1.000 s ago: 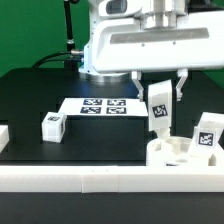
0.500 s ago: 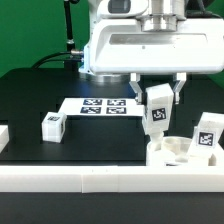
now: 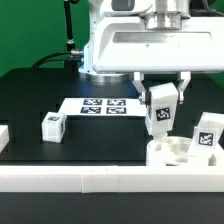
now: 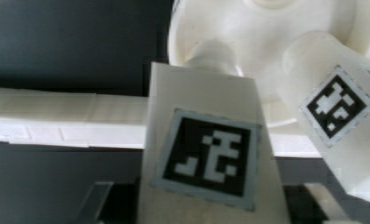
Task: Assemble stool
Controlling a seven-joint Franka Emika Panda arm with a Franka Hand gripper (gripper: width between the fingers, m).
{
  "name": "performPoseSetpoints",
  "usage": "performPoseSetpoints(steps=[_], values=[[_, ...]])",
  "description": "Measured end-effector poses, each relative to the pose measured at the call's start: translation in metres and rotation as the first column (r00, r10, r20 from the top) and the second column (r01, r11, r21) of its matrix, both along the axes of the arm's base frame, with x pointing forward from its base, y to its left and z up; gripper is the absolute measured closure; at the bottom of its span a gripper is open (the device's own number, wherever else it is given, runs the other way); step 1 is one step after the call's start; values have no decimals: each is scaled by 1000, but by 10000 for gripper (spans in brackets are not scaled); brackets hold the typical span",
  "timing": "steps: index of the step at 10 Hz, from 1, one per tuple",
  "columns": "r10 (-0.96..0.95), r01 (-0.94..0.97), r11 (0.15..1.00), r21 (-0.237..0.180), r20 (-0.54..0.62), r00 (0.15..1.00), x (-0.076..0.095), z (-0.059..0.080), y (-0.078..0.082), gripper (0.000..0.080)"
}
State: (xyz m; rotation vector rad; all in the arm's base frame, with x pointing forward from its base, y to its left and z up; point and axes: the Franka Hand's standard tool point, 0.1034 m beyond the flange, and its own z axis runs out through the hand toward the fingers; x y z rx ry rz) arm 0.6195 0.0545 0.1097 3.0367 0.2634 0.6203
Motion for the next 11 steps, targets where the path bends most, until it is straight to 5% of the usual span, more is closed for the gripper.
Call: performPoseSetpoints(steps=[6,8,11], values=[[42,-41,999,-20,55,998,11,1,4,475],[119,-106,991,-79,189,975,19,-2,4,475],[105,-95,993,-76,148,983,15,-14,-3,475]])
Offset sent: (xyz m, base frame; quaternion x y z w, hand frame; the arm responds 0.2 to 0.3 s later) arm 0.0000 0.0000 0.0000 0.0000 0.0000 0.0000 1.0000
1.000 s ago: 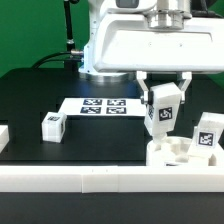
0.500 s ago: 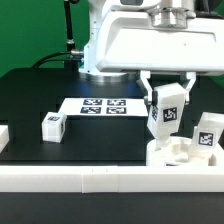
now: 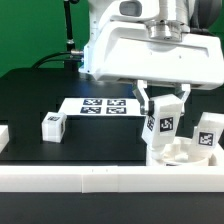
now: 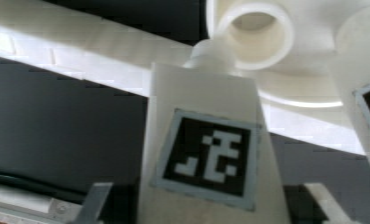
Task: Assemble stool
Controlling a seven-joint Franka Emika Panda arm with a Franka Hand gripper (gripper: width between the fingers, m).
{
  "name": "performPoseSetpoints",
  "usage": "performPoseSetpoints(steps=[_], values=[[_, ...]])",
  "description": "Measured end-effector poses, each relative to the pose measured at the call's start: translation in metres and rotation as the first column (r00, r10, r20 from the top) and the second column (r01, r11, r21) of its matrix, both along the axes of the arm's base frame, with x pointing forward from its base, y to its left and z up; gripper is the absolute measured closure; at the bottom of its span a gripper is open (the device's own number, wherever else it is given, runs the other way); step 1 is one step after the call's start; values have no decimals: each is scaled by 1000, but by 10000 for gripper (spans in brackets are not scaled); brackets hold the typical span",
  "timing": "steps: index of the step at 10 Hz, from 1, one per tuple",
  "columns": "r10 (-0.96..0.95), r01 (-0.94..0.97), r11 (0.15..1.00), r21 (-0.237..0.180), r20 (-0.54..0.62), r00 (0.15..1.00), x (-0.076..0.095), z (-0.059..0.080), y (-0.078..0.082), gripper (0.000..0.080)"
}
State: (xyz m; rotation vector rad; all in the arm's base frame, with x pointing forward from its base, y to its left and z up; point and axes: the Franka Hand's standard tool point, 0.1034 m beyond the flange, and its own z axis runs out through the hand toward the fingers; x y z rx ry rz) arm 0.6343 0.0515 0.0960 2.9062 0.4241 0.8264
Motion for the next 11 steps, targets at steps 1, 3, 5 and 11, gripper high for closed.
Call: performPoseSetpoints(steps=[1,3,5,11], values=[[-2,2,1000,2,-3,1000,-1,-1,1,475],[0,0,1000,4,-2,1000,-2,2,4,475],[5,-5,1000,8,3,1000,0,10,7,475],[17,-17,1000,10,7,1000,-11,5,15,475]])
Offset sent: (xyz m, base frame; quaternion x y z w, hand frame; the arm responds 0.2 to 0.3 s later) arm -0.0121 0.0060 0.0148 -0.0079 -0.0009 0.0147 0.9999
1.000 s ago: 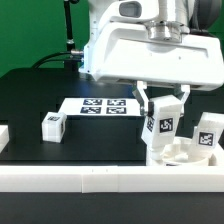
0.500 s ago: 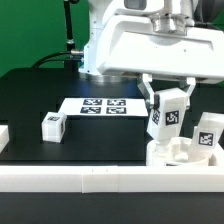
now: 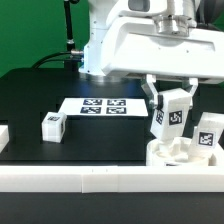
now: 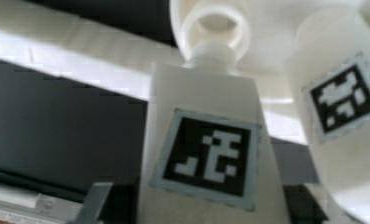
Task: Assemble stool
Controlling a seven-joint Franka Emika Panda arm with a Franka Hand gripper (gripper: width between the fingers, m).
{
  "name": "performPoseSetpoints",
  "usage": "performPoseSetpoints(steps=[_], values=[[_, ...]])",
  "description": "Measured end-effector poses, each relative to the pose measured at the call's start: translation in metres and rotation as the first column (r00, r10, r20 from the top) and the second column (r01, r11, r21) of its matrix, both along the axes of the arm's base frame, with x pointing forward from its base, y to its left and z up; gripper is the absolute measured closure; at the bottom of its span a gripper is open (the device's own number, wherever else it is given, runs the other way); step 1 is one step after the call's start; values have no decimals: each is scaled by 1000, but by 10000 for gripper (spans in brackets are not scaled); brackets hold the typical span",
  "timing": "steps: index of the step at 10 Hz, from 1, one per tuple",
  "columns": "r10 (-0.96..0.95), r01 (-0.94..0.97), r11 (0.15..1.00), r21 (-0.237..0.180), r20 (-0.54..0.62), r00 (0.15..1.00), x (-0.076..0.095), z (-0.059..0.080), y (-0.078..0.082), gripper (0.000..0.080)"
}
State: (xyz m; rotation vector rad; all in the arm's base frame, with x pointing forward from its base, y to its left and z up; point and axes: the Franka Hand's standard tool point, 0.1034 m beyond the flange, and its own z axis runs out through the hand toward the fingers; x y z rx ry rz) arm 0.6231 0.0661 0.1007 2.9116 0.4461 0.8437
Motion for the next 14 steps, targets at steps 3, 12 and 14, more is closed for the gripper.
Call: performPoseSetpoints(steps=[3,12,14], values=[[-1,1,1000,-4,-2,1000,-3,-6,-2,475],[2,-2,1000,-12,7,1000,-6,-24,-4,475],[-1,1,1000,-11,-7,1000,-6,-24,-4,312]])
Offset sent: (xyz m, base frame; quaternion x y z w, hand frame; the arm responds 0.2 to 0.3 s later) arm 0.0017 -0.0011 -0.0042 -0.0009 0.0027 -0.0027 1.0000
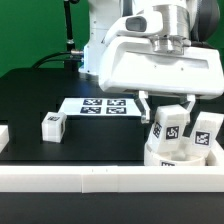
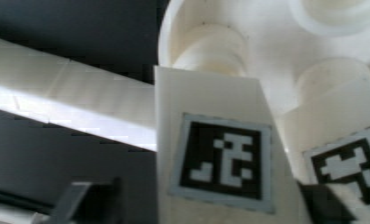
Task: Assemble stool
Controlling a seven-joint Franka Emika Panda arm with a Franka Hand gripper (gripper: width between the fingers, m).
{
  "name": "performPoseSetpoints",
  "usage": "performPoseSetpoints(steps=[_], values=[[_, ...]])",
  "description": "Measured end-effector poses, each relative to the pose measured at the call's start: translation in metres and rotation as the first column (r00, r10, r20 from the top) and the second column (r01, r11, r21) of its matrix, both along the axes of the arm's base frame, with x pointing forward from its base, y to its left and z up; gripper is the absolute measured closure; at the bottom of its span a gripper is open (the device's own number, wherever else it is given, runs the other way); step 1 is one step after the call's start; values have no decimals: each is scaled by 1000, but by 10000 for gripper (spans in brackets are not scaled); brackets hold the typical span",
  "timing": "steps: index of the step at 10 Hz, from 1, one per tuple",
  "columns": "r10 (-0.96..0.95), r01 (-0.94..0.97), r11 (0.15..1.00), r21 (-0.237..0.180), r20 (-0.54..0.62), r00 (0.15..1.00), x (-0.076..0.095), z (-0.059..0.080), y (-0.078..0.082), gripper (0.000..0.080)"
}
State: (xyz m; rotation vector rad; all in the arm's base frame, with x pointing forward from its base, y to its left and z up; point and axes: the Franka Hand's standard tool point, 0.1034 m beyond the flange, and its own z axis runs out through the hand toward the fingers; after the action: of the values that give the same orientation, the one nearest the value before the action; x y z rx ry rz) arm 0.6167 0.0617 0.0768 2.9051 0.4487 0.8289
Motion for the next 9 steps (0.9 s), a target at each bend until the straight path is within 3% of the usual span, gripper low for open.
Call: performPoseSetpoints(steps=[1,6,9], values=[[-6,6,1000,6,-25,1000,3,7,-1,204],[-2,4,999,34,-74,997,11,60,7,151],[-2,4,999,33,-77,997,10,57,7,151]])
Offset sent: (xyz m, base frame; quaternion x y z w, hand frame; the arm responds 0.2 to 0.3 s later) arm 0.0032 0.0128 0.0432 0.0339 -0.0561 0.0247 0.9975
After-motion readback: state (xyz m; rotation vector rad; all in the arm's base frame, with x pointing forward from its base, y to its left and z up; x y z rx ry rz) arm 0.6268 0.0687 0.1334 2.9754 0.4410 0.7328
